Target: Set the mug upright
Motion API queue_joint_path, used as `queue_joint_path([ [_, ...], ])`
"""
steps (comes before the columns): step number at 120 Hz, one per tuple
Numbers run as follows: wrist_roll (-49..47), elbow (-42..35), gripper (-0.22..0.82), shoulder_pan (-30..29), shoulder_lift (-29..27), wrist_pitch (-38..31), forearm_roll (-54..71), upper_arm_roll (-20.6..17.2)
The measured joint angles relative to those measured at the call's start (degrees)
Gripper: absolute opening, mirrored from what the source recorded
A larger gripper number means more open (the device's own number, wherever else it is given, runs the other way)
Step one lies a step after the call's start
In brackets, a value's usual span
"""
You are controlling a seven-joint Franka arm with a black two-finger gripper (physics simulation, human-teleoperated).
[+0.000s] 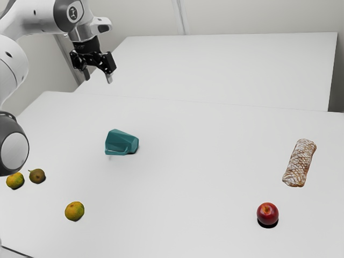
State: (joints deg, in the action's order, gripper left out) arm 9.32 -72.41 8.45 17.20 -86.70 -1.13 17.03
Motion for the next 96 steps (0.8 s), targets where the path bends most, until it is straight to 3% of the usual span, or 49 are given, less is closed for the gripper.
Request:
queue_joint_path([
  [33,0.71,-3.49,0.60,-1.07,-0.06,-0.75,-1.41,0.54],
  [62,1.29,-16.88,0.60,-2.22,-0.63,-7.40,-8.25,9.14],
  [96,11.33,-18.34,0.60,-8.61,7.26,-17.41,-23.96,9.68],
])
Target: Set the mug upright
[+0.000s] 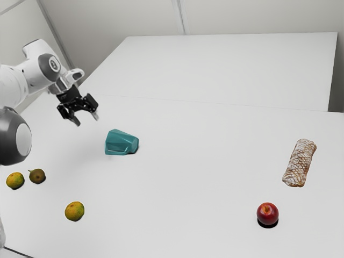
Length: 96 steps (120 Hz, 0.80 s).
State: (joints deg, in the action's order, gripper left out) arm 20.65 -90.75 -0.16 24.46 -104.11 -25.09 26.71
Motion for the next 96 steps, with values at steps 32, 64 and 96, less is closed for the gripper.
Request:
queue_joint_path([
  [32,10.13,0.17,0.60,-1.09,4.87,-6.61,-12.90,0.00],
  [64,17.17,-3.82,0.60,-1.42,5.38,-7.39,-21.07,0.00],
  [96,21.71,-8.55,0.60,-1.42,2.05,-7.68,-23.55,0.00],
])
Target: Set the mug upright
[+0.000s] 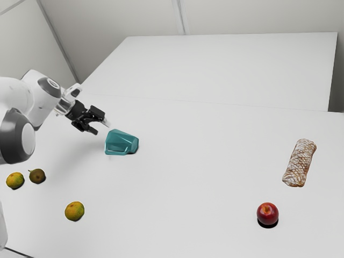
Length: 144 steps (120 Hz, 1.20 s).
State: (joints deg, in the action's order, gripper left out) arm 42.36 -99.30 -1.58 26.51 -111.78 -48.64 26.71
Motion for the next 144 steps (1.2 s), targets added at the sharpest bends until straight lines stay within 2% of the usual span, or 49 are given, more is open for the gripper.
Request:
queue_joint_path([
  [81,5.59,-4.73,0.60,0.00,1.17,5.46,-14.63,0.00],
  [121,6.68,-5.48,0.60,0.22,1.96,7.70,-18.04,-0.08],
  [144,7.09,-5.48,0.51,0.63,2.18,8.08,-18.90,-0.17],
])
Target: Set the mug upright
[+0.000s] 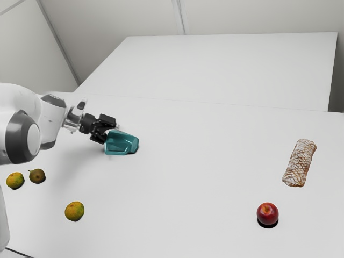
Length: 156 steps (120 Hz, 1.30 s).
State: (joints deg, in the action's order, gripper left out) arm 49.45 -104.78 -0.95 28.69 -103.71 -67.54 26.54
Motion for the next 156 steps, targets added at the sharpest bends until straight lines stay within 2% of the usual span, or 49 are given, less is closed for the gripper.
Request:
queue_joint_path([
  [17,0.22,0.00,0.39,0.15,0.19,0.08,-0.51,0.00],
  [42,0.41,-0.01,0.07,0.13,0.18,0.16,-0.72,0.00],
  [57,0.44,-0.01,-0.02,0.24,-0.47,-0.16,-0.47,-0.05],
  [70,0.45,-0.01,-0.11,1.17,-4.07,-1.44,1.42,-0.65],
  [88,-0.40,0.04,-0.15,4.09,-10.97,-5.71,12.27,-3.12],
  [108,-3.41,-0.81,-0.16,7.95,-18.05,-11.70,37.00,-7.70],
  [130,-8.11,-3.86,-0.17,10.75,-17.62,-18.85,57.10,-11.43],
  [156,-13.48,-7.96,-0.18,12.05,-16.67,-24.71,66.06,-12.97],
])
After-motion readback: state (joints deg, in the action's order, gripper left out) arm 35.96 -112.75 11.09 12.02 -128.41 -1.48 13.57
